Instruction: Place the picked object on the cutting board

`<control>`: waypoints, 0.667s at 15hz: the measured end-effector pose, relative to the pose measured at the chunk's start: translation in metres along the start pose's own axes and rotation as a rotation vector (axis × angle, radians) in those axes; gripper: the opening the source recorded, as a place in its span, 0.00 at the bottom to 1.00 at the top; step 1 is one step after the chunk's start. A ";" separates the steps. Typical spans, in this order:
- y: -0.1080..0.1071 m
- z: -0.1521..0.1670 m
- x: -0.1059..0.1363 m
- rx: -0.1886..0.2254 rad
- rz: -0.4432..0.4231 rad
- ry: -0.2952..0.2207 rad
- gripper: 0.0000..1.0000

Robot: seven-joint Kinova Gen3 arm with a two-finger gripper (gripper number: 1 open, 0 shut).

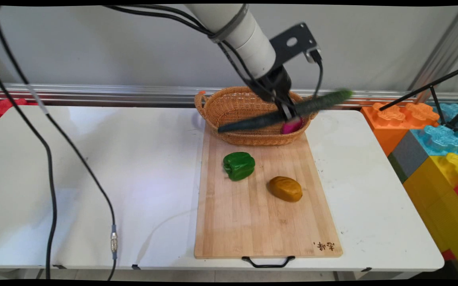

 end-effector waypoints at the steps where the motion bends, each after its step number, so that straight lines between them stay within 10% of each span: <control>1: 0.014 -0.007 -0.001 -0.046 0.020 0.001 0.00; 5: 0.069 -0.023 -0.010 -0.214 0.108 -0.014 0.00; 10: 0.108 -0.005 -0.040 -0.321 0.196 -0.042 0.00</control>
